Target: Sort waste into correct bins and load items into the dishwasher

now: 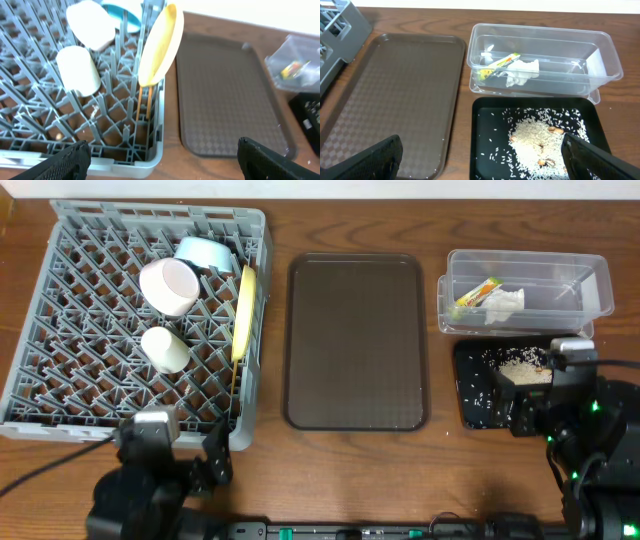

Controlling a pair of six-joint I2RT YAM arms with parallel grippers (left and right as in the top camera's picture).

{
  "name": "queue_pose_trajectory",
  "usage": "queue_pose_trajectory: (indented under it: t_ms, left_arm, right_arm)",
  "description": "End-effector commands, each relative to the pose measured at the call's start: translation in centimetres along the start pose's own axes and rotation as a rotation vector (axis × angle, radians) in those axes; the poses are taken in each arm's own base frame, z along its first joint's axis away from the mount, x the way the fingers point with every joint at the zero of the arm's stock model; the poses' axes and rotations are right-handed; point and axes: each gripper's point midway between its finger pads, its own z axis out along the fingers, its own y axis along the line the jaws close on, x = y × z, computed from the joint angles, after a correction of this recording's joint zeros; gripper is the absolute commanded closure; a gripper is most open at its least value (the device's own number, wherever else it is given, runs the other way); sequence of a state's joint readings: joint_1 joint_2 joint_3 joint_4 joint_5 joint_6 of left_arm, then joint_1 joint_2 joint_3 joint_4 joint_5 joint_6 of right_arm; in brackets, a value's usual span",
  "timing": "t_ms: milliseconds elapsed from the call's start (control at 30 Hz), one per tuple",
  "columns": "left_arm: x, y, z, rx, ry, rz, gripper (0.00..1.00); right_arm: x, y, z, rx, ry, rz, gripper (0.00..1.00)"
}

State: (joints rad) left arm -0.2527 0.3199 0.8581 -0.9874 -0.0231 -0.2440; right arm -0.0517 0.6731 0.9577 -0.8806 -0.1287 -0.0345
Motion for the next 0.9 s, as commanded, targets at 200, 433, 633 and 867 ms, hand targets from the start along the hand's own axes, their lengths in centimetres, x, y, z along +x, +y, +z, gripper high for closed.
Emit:
queue_pose_trajectory:
  t_ms: [200, 433, 633, 867]
  left_arm:
    - [-0.1, 0.3, -0.9, 0.002, -0.050, -0.016, 0.06]
    - [-0.1, 0.3, -0.9, 0.002, -0.050, -0.016, 0.05]
    - [-0.1, 0.3, -0.9, 0.002, -0.050, -0.016, 0.05]
    - [-0.1, 0.3, -0.9, 0.002, -0.050, -0.016, 0.05]
  right_arm:
    - [2.2, 0.0, -0.3, 0.009, 0.071, 0.003, 0.01]
    - [3.9, 0.1, -0.5, 0.007, 0.142, 0.011, 0.01]
    - [2.5, 0.8, -1.4, -0.026, 0.029, -0.032, 0.01]
    - [-1.6, 1.9, -1.6, -0.047, -0.550, -0.122, 0.01]
